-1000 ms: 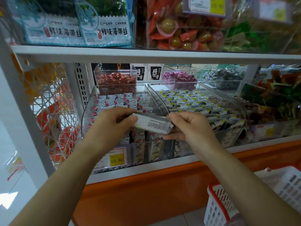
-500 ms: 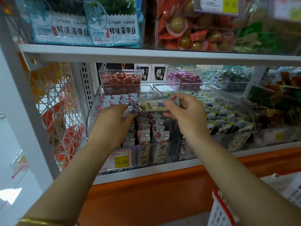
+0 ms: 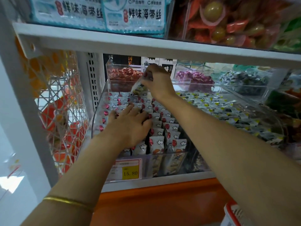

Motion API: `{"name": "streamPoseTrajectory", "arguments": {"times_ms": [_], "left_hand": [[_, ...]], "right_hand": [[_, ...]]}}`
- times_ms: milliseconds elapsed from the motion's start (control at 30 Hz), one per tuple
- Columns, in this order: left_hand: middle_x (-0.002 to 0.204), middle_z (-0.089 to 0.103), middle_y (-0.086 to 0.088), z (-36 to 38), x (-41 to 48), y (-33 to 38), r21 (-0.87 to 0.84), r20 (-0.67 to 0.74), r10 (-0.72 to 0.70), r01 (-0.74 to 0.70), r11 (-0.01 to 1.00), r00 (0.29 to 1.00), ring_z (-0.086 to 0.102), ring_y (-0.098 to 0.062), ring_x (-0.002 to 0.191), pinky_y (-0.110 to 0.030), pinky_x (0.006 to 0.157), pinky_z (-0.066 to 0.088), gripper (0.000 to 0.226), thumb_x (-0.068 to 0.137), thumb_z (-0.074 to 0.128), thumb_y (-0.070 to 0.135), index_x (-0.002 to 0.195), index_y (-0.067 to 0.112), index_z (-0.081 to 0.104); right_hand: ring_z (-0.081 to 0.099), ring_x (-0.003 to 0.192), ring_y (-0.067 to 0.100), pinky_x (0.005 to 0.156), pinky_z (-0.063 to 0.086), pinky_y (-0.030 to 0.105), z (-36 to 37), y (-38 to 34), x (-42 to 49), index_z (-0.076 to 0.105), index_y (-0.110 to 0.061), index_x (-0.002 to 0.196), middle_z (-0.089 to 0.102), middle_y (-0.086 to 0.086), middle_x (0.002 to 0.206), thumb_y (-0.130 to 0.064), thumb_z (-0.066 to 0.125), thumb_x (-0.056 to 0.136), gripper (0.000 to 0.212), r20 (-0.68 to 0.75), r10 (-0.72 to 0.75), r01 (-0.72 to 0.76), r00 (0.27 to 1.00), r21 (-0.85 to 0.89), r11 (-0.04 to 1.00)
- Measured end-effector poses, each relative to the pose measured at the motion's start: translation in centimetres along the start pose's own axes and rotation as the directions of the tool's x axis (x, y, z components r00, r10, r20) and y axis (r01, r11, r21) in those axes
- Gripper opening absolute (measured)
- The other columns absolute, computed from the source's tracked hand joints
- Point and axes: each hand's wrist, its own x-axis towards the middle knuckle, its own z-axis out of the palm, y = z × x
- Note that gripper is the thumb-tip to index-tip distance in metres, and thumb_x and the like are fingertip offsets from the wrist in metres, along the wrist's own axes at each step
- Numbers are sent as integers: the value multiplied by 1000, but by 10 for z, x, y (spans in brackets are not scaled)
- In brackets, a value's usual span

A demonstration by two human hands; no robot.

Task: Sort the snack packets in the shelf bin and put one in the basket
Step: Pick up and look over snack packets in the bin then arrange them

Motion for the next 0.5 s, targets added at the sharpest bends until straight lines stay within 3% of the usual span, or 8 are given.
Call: {"name": "streamPoseTrajectory", "arguments": {"times_ms": [133, 200, 333, 433, 500], "left_hand": [[158, 8, 5, -1, 0, 0, -13, 8, -4, 4, 1000, 1000, 0, -16, 145, -55, 113, -1, 52, 96, 14, 48, 145, 33, 24], [158, 9, 4, -4, 0, 0, -18, 22, -5, 5, 1000, 1000, 0, -17, 145, -55, 113, -1, 52, 97, 15, 47, 145, 32, 26], [157, 15, 4, -11, -3, -2, -22, 41, 1, -1, 1000, 999, 2, -15, 144, -55, 112, 0, 50, 98, 18, 44, 144, 29, 28], [149, 31, -1, -14, -4, -3, -68, 11, 11, -10, 998, 1000, 16, -18, 140, -56, 112, 9, 48, 97, 22, 42, 136, 22, 41], [148, 33, -4, -16, -3, -5, -81, -13, 8, -9, 997, 1000, 19, -20, 139, -55, 112, 12, 49, 97, 24, 42, 134, 16, 44]], "right_hand": [[43, 84, 16, 68, 34, 24, 5, -2, 16, 57, -4, 100, 49, 8, 98, -13, 61, 87, 16, 98, -34, 48, 995, -144, 988], [45, 83, 15, 62, 34, 20, 3, -4, 20, 56, -7, 97, 49, 5, 95, -14, 62, 87, 14, 178, -14, 39, 984, -137, 990], [36, 62, 3, 45, 26, 9, -6, -5, 16, 46, -15, 81, 39, -8, 71, -15, 61, 88, 17, 240, 4, 21, 971, -100, 995], [39, 69, 11, 47, 27, 9, -14, -5, 8, 56, -7, 90, 43, -1, 79, -13, 59, 88, 8, 229, -29, 54, 973, -104, 993], [43, 80, 17, 52, 28, 11, -19, -2, 3, 59, -2, 101, 47, 4, 90, -14, 59, 89, 17, 233, -30, 50, 972, -81, 995]]}}
